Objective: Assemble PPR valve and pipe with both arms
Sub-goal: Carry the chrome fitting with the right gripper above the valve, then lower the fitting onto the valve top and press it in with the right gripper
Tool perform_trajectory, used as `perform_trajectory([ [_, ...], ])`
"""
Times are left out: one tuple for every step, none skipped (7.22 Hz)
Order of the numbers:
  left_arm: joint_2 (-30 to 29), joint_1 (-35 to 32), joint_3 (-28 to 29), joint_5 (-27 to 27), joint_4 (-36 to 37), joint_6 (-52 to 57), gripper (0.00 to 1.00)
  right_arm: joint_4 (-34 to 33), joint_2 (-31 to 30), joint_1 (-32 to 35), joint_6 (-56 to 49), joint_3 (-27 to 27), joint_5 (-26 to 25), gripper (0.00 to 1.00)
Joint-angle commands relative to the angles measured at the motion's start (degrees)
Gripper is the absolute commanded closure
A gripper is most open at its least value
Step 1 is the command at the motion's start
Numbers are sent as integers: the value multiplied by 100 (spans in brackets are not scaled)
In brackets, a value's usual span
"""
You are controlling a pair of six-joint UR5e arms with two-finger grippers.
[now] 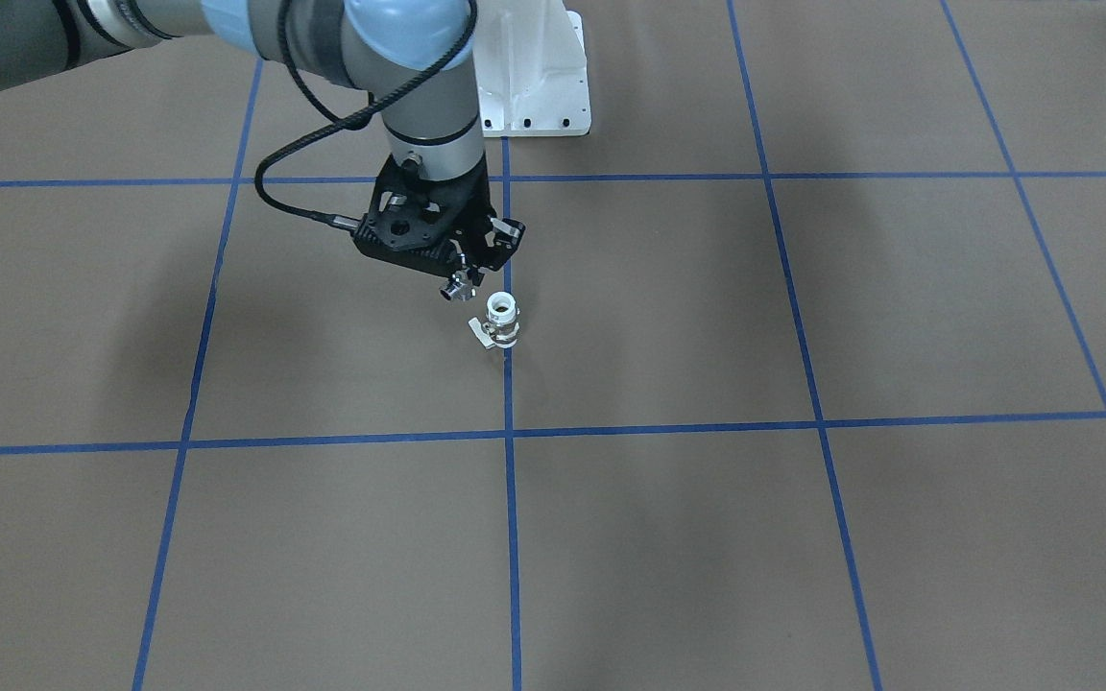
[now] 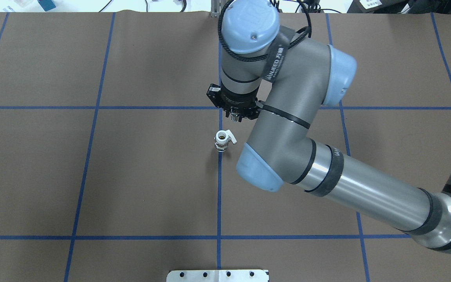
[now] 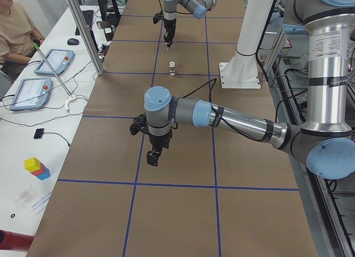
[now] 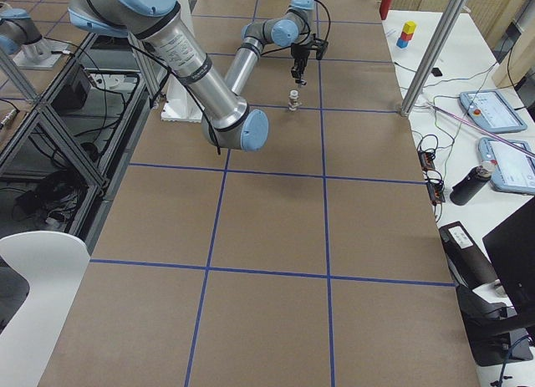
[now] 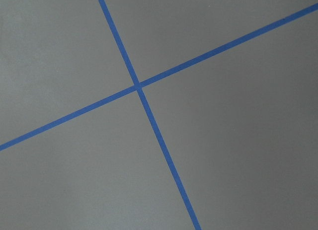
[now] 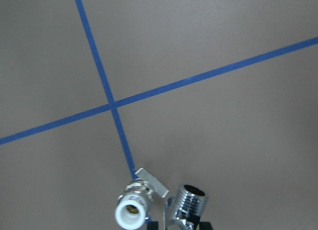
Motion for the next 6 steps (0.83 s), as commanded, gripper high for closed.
perform_trajectory([
  [86, -6, -21, -1, -26, 0, 0, 10, 175, -289, 173, -349, -225, 100],
  [86, 3, -4, -1, -26, 0, 0, 10, 175, -316, 173, -367, -234, 100],
  [86, 3, -4, -1, -26, 0, 0, 10, 184, -316, 173, -385, -243, 100],
  [86, 3, -13, -1, -26, 0, 0, 89, 192, -316, 173, -420, -296, 100],
  [86, 3, -13, -1, -26, 0, 0, 368, 192, -316, 173, -516, -305, 100],
  [86, 3, -13, -1, -26, 0, 0, 432, 192, -307, 173, -578, -305, 100],
])
